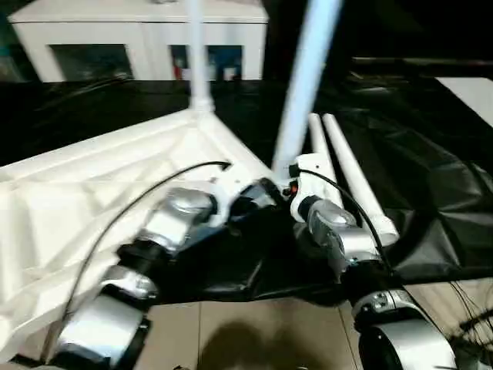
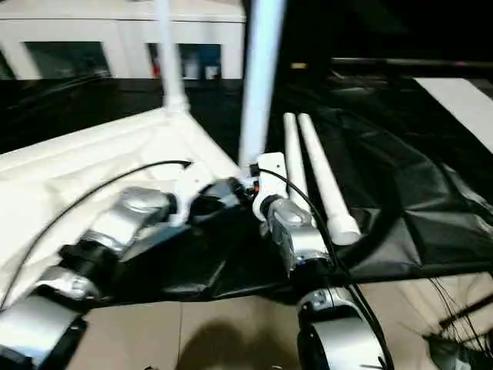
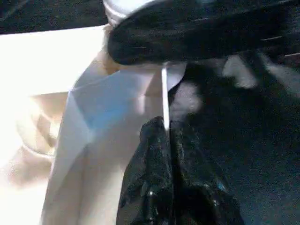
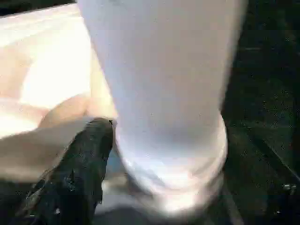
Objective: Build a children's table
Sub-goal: Rotate leg to tighten
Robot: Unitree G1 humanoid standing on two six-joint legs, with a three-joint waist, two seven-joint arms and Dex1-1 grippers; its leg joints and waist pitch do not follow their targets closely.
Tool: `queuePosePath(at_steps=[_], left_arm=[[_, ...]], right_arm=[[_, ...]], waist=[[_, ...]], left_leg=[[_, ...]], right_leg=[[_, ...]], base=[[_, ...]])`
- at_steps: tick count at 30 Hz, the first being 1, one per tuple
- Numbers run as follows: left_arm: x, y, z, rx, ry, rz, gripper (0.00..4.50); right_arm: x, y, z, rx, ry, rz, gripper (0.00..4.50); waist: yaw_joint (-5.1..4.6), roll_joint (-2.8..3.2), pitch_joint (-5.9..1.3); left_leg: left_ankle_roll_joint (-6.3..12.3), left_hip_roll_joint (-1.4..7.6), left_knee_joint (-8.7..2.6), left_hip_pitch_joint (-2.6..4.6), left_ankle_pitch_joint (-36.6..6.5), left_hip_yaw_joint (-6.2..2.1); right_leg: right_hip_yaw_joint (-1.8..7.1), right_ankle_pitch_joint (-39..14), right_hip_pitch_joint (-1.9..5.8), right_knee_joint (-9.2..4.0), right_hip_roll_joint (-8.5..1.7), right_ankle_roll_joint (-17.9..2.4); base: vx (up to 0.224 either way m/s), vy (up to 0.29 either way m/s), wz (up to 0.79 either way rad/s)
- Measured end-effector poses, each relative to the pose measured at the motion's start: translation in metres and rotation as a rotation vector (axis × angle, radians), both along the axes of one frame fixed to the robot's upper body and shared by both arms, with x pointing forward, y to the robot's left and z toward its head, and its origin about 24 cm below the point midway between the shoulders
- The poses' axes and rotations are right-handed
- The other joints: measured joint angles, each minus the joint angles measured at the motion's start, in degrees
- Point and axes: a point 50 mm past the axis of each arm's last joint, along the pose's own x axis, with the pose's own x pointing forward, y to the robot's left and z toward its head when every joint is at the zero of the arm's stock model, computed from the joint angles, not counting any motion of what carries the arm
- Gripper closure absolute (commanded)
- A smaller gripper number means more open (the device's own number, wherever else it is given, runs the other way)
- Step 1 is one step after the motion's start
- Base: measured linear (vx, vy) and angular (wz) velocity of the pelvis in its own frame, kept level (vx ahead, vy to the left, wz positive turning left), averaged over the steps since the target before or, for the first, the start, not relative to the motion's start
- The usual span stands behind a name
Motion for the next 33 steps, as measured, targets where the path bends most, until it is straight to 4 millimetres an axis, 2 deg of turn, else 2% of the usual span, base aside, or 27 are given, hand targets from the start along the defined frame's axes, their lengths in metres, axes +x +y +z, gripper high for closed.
queuePosePath(at_steps=[8, 13, 17, 27, 28, 30, 33], left_arm=[[-0.018, 0.025, 0.004, -0.009, 0.007, -0.159, 4.50], [-0.030, 0.029, 0.005, -0.008, 0.041, -0.269, 4.50], [-0.034, 0.032, 0.005, -0.003, 0.059, -0.297, 4.50], [-0.035, 0.034, 0.006, 0.000, 0.071, -0.302, 4.50], [-0.035, 0.034, 0.006, 0.001, 0.072, -0.304, 4.50], [-0.035, 0.034, 0.006, 0.001, 0.074, -0.305, 4.50], [-0.035, 0.034, 0.006, 0.002, 0.075, -0.305, 4.50]], right_arm=[[-0.014, -0.019, 0.006, -0.119, -0.063, 0.298, 0.56], [-0.021, -0.025, 0.014, -0.143, -0.098, 0.418, 0.56], [-0.027, -0.031, 0.016, -0.161, -0.088, 0.498, 0.56], [-0.032, -0.035, 0.013, -0.182, -0.060, 0.543, 0.56], [-0.032, -0.034, 0.013, -0.183, -0.059, 0.545, 0.81], [-0.032, -0.034, 0.013, -0.182, -0.058, 0.546, 0.81], [-0.032, -0.034, 0.013, -0.181, -0.053, 0.547, 1.12]], waist=[[0.22, -0.01, 0.03], [1.12, -0.06, 0.10], [1.30, -0.05, 0.15], [1.21, -0.09, 0.18], [1.21, -0.09, 0.18], [1.24, -0.09, 0.18], [1.24, -0.09, 0.18]], left_leg=[[0.44, 0.03, -0.08, -0.26, 0.11, 0.03], [0.48, 0.02, -0.05, -0.29, 0.08, 0.10], [0.38, 0.02, -0.03, -0.28, 0.04, 0.11], [0.31, 0.02, -0.05, -0.28, 0.03, 0.11], [0.32, 0.02, -0.05, -0.28, 0.03, 0.11], [0.37, 0.02, -0.05, -0.28, 0.07, 0.11], [0.37, 0.02, -0.03, -0.27, 0.07, 0.11]], right_leg=[[-0.12, -0.01, -0.21, -0.52, 0.01, 0.00], [-0.09, -0.01, -0.22, -0.58, -0.03, -0.01], [-0.08, -0.01, -0.21, -0.50, -0.04, -0.01], [-0.08, -0.01, -0.21, -0.49, -0.04, -0.01], [-0.08, -0.01, -0.21, -0.49, -0.04, -0.01], [-0.08, -0.01, -0.21, -0.48, -0.04, -0.01], [-0.08, -0.01, -0.21, -0.46, -0.04, -0.01]], base=[[0.000, 0.000, 0.00], [0.000, 0.000, 0.00], [0.000, 0.000, 0.00], [0.000, 0.000, 0.00], [0.000, 0.000, 0.00], [0.000, 0.000, 0.00], [0.000, 0.000, 0.00]])
